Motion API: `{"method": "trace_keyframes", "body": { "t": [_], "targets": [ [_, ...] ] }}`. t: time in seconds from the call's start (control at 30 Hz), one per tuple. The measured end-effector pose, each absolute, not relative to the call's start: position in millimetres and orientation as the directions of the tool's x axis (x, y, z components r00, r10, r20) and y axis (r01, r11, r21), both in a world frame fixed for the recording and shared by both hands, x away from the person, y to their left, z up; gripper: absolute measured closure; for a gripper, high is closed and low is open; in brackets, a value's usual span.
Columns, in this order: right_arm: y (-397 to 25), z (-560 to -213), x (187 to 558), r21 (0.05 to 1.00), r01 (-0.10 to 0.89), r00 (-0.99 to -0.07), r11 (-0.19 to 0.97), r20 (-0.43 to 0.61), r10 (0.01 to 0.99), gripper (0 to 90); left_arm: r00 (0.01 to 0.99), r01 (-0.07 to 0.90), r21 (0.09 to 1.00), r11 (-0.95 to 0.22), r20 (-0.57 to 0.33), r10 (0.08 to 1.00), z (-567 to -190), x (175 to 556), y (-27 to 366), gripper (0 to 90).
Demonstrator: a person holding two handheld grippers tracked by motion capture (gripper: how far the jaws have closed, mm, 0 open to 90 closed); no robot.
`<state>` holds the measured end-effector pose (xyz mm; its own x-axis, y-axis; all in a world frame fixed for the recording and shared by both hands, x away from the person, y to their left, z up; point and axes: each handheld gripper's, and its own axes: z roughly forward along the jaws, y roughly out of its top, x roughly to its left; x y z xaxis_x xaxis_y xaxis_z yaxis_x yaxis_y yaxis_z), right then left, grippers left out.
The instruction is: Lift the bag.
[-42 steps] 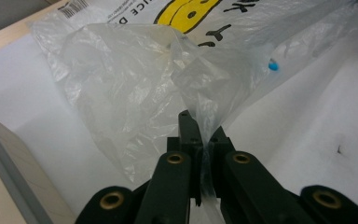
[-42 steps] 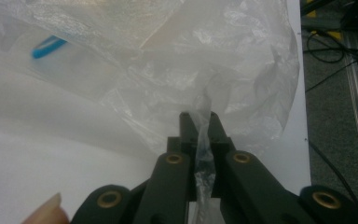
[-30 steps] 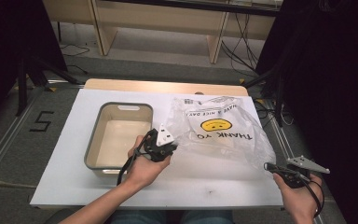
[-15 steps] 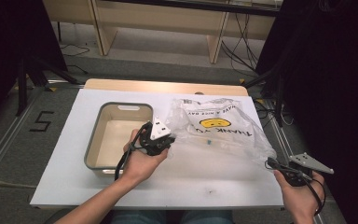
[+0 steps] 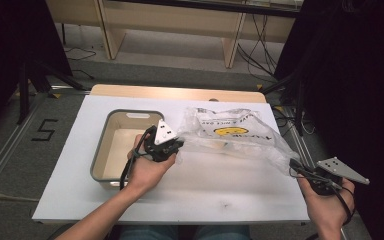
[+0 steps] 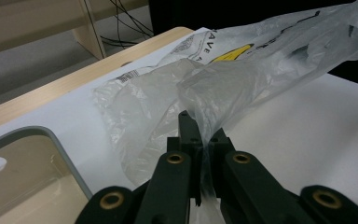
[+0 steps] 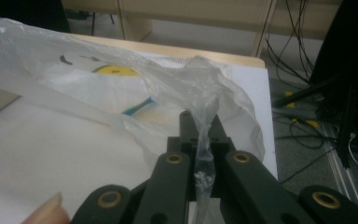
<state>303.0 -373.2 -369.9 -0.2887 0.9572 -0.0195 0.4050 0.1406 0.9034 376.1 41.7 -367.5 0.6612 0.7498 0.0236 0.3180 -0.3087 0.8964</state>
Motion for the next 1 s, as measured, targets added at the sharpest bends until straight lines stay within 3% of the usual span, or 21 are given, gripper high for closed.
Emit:
{"method": "trace_keyframes", "body": {
  "t": [0.5, 1.0],
  "targets": [
    [-361.1, -337.5, 307.8, 0.945, 0.297, -0.329, 0.138, -0.034, 0.944, 90.0, 0.624, 0.308, 0.918, -0.251, 0.004, 0.782, -355.3, 382.2, 58.5, 89.4],
    [-361.2, -325.5, 314.1, 0.958, 0.262, -0.320, 0.120, -0.031, 0.947, 90.0, 0.625, 0.261, 0.940, -0.221, 0.010, 0.780, -334.3, 377.5, 61.4, 89.4]
  ]
}}
